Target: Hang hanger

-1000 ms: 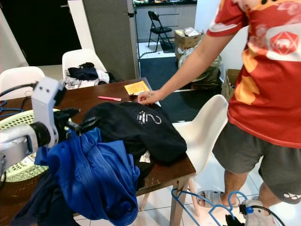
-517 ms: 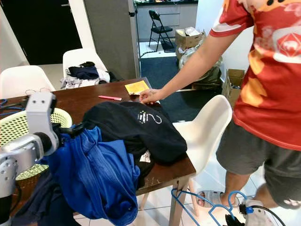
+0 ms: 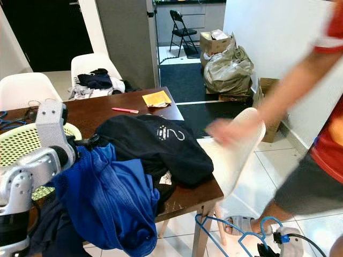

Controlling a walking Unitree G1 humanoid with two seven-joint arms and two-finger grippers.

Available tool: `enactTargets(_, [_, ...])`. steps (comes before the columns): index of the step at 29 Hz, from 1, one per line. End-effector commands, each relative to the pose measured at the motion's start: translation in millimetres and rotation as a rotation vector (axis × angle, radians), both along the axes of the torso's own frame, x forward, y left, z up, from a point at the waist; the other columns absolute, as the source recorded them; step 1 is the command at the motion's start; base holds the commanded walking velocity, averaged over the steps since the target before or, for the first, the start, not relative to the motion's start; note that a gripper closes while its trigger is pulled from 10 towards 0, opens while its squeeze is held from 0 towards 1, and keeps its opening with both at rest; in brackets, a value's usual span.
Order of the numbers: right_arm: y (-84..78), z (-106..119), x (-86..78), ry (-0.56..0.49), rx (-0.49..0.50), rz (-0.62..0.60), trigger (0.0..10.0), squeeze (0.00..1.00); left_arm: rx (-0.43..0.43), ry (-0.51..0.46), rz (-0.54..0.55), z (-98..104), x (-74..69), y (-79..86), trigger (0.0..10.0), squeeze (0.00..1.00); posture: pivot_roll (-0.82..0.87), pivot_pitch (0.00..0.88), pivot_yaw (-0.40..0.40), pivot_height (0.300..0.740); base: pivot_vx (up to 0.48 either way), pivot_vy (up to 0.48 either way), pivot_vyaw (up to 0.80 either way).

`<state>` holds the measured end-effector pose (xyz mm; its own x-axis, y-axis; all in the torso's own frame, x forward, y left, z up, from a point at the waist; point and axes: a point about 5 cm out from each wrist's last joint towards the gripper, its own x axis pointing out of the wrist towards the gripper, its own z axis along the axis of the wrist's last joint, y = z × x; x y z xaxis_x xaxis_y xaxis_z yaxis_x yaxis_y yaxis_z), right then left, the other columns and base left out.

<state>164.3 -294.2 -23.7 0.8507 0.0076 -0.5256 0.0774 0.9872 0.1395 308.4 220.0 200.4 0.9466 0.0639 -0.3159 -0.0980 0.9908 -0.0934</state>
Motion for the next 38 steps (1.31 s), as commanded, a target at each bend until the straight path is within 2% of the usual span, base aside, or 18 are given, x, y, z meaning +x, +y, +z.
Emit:
enactTargets(1, [-1.1,17,17.1,-0.112,0.007,-0.031,10.0,0.00,0.009,0.041,0.010,-8,-1.1,1.5,10.0,0.00,-0.03,0.025,-0.008,0.740,0.000,0.000,0.00])
enactTargets(8, [-0.5,17,16.8,-0.112,0.007,-0.031,10.0,0.00,0.010,0.048,0.029,-11,0.4,5.7,9.8,0.00,-0.03,0.025,-0.007,0.740,0.000,0.000,0.00])
enactTargets(9, [-0.4,17,16.8,-0.113,0.007,-0.031,10.0,0.00,0.010,0.055,0.030,-13,1.4,6.3,9.1,0.00,-0.03,0.024,-0.007,0.740,0.000,0.000,0.00])
enactTargets(10, [-0.2,17,16.8,-0.114,0.007,-0.032,10.0,0.00,0.011,0.069,0.031,-17,2.3,6.8,7.6,0.00,-0.04,0.024,-0.006,0.740,0.000,0.000,0.00])
enactTargets(11, [-0.1,17,16.9,-0.114,0.007,-0.033,10.0,0.00,0.007,0.082,0.030,-19,2.9,7.2,5.2,0.00,-0.04,0.024,-0.006,0.740,0.000,0.000,0.00])
enactTargets(12, [-0.1,17,16.9,-0.114,0.007,-0.033,10.0,0.00,0.007,0.082,0.030,-19,2.9,7.2,5.2,0.00,-0.04,0.024,-0.006,0.740,0.000,0.000,0.00])
enactTargets(14, [-0.2,17,16.8,-0.114,0.006,-0.034,10.0,0.00,0.010,0.115,0.032,-25,2.5,8.3,3.8,0.00,-0.04,0.025,-0.006,0.740,0.000,0.000,0.00])
enactTargets(15, [-0.2,17,16.8,-0.114,0.006,-0.034,10.0,0.00,0.010,0.115,0.032,-25,2.5,8.3,3.8,0.00,-0.04,0.025,-0.006,0.740,0.000,0.000,0.00])
enactTargets(16, [-0.2,17,16.8,-0.114,0.006,-0.034,10.0,0.00,0.012,0.119,0.032,-26,2.4,8.5,0.0,0.00,-0.04,0.025,-0.006,0.740,0.000,0.000,0.00])
enactTargets(32, [0.6,17,18.1,-0.116,0.006,-0.041,10.0,0.00,0.011,0.106,0.030,-26,5.3,11.2,0.0,0.00,-0.04,0.018,-0.002,0.740,0.000,0.000,0.00])
enactTargets(33, [0.7,17,18.5,-0.116,0.009,-0.043,10.0,0.00,0.017,0.041,-0.009,-17,9.0,6.0,0.0,0.00,-0.04,0.010,-0.002,0.740,0.000,0.000,0.00])
enactTargets(34, [0.7,16,19.1,-0.118,0.017,-0.049,10.0,0.00,0.006,-0.076,-0.105,3,13.9,-7.4,0.0,0.00,-0.04,0.001,-0.001,0.740,0.000,0.000,0.00])
enactTargets(36, [0.7,16,19.1,-0.118,0.017,-0.049,10.0,0.00,0.006,-0.076,-0.105,3,13.9,-7.4,0.0,0.00,-0.04,0.001,-0.001,0.740,0.000,0.000,0.00])
enactTargets(37, [0.7,16,19.6,-0.120,0.023,-0.053,10.0,0.00,0.000,-0.158,-0.176,16,15.9,-17.3,0.0,0.00,-0.04,0.001,-0.001,0.740,0.000,0.000,0.00])
enactTargets(38, [-0.2,16,20.5,-0.125,0.037,-0.074,10.0,0.00,0.000,-0.275,-0.310,38,15.4,-33.7,0.0,0.00,-0.04,0.000,-0.001,0.740,0.000,0.000,0.00])
